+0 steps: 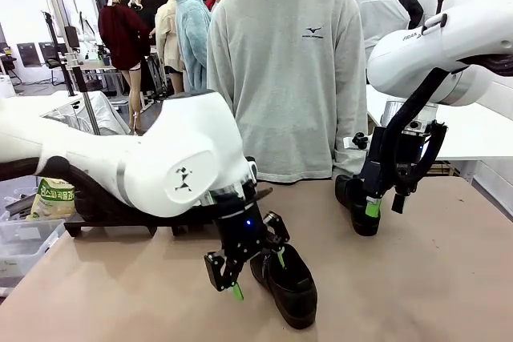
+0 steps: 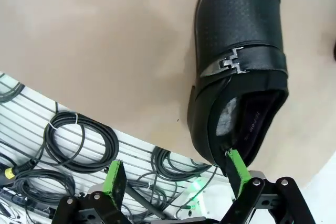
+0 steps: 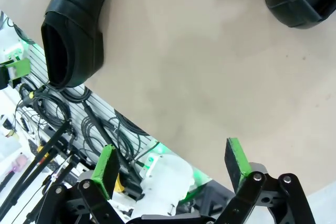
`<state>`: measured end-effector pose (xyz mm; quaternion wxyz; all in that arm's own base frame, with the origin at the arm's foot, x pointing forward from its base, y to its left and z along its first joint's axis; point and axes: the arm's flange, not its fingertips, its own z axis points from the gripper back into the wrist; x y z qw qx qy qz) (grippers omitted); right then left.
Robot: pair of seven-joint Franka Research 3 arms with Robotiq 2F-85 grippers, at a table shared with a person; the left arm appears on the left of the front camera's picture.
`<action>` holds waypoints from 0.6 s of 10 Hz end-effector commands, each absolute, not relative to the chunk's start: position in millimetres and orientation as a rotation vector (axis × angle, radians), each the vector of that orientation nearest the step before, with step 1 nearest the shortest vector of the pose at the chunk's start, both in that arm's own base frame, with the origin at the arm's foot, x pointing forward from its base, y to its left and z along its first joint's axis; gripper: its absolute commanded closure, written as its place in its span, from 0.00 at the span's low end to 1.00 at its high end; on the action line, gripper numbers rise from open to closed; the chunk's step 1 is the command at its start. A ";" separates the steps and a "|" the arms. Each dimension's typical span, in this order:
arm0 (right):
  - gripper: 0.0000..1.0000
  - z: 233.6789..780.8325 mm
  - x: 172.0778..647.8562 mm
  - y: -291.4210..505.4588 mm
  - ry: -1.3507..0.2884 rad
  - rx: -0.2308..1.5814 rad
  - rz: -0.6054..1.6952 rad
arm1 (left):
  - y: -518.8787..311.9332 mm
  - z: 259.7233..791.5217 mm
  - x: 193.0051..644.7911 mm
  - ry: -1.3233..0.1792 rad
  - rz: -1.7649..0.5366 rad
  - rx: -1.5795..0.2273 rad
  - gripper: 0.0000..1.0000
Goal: Organize the shoes by placing them on the stand.
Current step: Place the Shoe from the middle of the table onto the Shoes Stand.
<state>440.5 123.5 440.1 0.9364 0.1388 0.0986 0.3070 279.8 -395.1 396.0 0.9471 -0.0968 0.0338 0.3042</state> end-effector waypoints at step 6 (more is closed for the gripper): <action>0.00 441.3 439.6 123.2 0.208 0.275 0.629 | -426.9 373.4 291.9 -0.005 0.639 -0.144 0.00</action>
